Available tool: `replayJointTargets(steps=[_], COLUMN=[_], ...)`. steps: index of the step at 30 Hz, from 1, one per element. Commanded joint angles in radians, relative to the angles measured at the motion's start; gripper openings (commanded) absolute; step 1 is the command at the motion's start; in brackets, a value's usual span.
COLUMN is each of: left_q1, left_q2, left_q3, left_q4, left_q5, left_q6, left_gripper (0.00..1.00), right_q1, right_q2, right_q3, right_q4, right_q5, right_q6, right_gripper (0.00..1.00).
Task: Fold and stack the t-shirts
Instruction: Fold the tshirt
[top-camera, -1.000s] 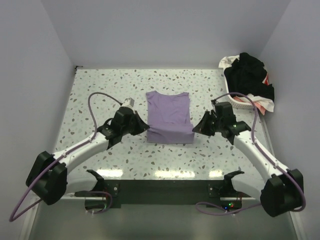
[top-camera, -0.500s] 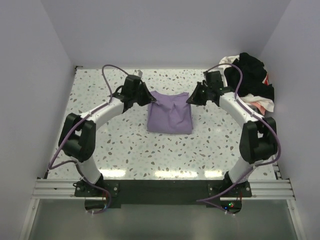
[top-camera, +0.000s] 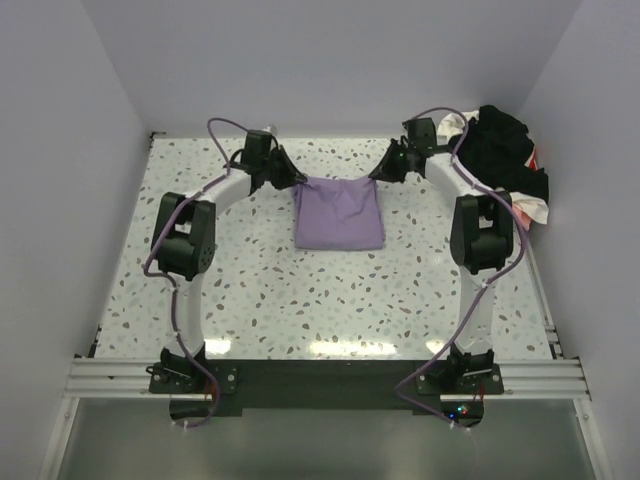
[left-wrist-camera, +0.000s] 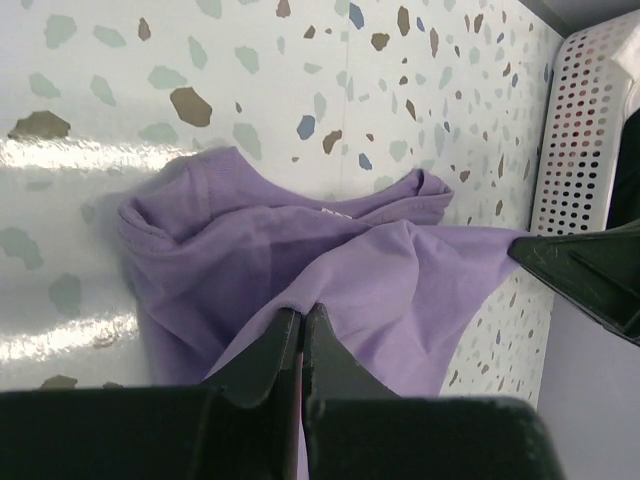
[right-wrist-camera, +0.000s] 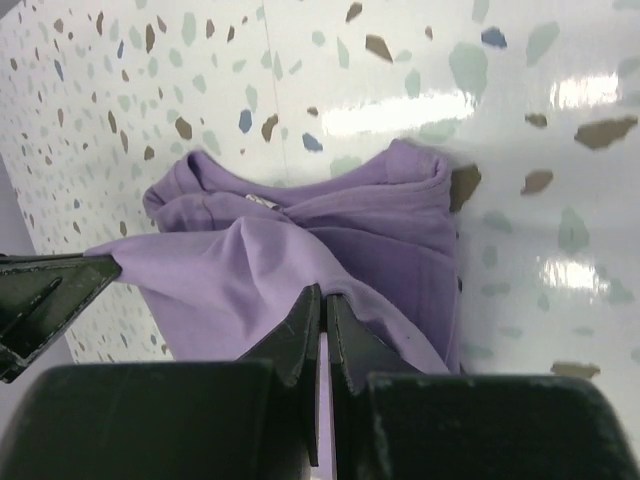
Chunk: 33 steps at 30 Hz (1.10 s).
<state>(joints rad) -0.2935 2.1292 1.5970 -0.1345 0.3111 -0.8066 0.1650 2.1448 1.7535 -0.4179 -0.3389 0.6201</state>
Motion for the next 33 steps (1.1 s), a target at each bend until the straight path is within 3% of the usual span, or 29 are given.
replayJointTargets(steps=[1, 3, 6, 9, 10, 11, 13, 16, 19, 23, 26, 29, 33], left_q1=[0.033, 0.043, 0.062, 0.088, 0.097, 0.117, 0.137, 0.169, 0.16, 0.087, 0.033, -0.004, -0.012], left_q2=[0.027, 0.069, 0.129, 0.14, 0.132, 0.114, 0.097, 0.034, -0.011, -0.037, -0.034, 0.001, 0.107], left_q3=[0.078, 0.122, 0.179, 0.182, 0.17, 0.144, 0.121, 0.075, 0.026, 0.015, -0.018, -0.019, 0.03], left_q4=[0.076, 0.078, 0.065, 0.085, 0.114, 0.119, 0.176, 0.199, 0.229, 0.228, 0.259, 0.28, 0.286], left_q5=[0.054, 0.065, 0.089, 0.105, 0.106, 0.111, 0.128, 0.126, 0.115, 0.111, 0.114, 0.115, 0.131], left_q6=[0.009, 0.014, 0.012, 0.012, 0.012, 0.014, 0.024, 0.038, 0.043, 0.049, 0.03, 0.021, 0.027], left_gripper=[0.0, 0.0, 0.0, 0.03, 0.09, 0.31, 0.36, 0.48, 0.43, 0.19, 0.07, 0.0, 0.0], right_q1=[-0.01, -0.012, -0.022, -0.038, -0.048, -0.053, -0.064, -0.064, -0.045, 0.004, 0.044, 0.067, 0.065], right_q2=[0.065, 0.12, 0.174, 0.196, 0.204, 0.202, 0.193, 0.138, 0.08, 0.001, -0.005, 0.016, 0.094], right_q3=[0.116, 0.175, 0.225, 0.259, 0.268, 0.284, 0.302, 0.304, 0.213, 0.052, -0.012, -0.037, 0.003], right_q4=[0.039, 0.033, 0.022, 0.028, 0.022, 0.022, 0.004, -0.006, 0.042, 0.143, 0.212, 0.269, 0.269], right_q5=[-0.046, -0.048, -0.052, -0.052, -0.049, -0.049, -0.039, -0.009, -0.005, -0.057, -0.087, -0.114, -0.138], right_q6=[-0.022, -0.022, -0.017, -0.019, -0.023, -0.023, -0.04, -0.06, -0.054, -0.03, -0.014, -0.003, -0.023], right_gripper=[0.0, 0.0, 0.11, 0.28, 0.33, 0.36, 0.45, 0.51, 0.5, 0.38, 0.31, 0.3, 0.29])
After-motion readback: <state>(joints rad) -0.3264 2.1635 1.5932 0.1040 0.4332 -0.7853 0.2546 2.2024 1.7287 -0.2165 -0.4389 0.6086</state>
